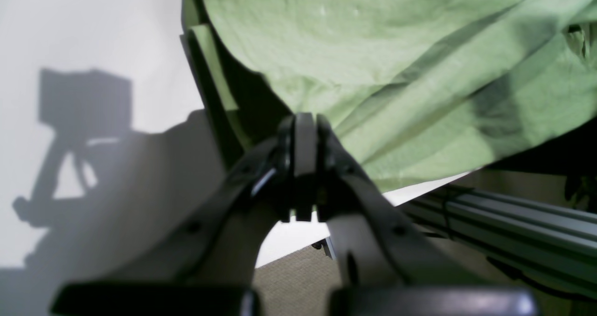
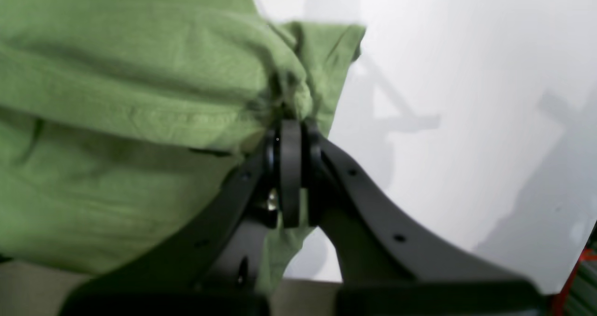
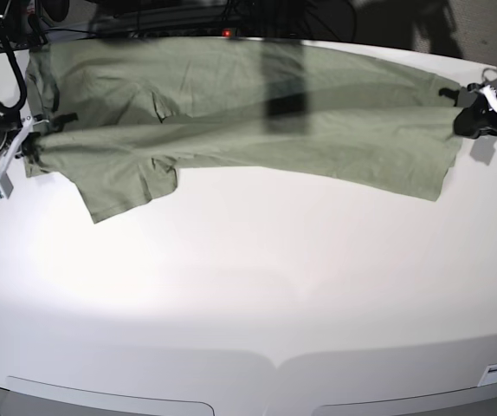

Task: Fold the T-shirt properly
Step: 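Lay the folded hem down and open both grippers, then move the right gripper to the sleeve edge and pinch it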

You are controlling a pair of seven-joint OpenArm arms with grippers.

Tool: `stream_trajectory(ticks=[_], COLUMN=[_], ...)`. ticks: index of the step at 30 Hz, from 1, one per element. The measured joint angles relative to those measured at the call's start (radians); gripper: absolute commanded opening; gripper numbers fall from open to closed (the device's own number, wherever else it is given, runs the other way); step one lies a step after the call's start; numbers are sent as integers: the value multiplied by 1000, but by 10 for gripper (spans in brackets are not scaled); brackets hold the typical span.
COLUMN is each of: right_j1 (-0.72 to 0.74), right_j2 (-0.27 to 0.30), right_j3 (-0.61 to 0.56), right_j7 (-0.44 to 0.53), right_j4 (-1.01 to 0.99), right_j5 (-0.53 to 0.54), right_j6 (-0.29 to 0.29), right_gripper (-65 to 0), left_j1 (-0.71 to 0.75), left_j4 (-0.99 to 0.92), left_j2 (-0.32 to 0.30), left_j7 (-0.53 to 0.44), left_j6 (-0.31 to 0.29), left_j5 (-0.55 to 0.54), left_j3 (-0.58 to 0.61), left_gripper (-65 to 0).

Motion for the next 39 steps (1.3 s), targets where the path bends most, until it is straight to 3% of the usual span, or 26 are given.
stream_trajectory(ticks=[6, 8, 11, 13, 19, 24, 27, 28, 30, 35, 39], right_j1=[-10, -10, -10, -10, -10, -10, 0, 6, 32, 117, 150], right_j2=[0, 0, 0, 0, 0, 0, 0, 0, 0, 0, -23], right_j3=[0, 0, 0, 0, 0, 0, 1, 2, 2, 2, 3], right_j7=[-7, -7, -11, -13, -6, 37, 132, 166, 216, 218, 204], right_j4=[0, 0, 0, 0, 0, 0, 0, 0, 0, 0, 0], right_j5=[0, 0, 0, 0, 0, -17, -110, -107, -75, 150, 172], right_j6=[0, 0, 0, 0, 0, 0, 0, -23, -85, -79, -72], right_gripper=[-650, -650, -553, -507, -437, -277, -270, -270, -271, -271, -271], left_j1=[3, 3, 3, 3, 3, 3, 2, -2, -27, -67, -64], left_j4=[0, 0, 0, 0, 0, 0, 0, 0, 0, 0, -4], left_j2=[20, 19, 19, 19, 19, 19, 19, 23, 51, 175, 275], left_j7=[0, 1, 1, 0, -4, -88, -200, -219, -213, -172, -175], left_j6=[0, 0, 0, 0, 0, 0, 0, 0, 0, 1, 1], left_j5=[0, 24, 57, 60, 79, 79, 66, 26, -24, -19, 127], left_j3=[0, 0, 0, 0, 0, 0, 0, 0, -1, 0, 19], left_gripper=[-642, -573, -520, -519, -518, -518, -518, -518, -519, -519, -519])
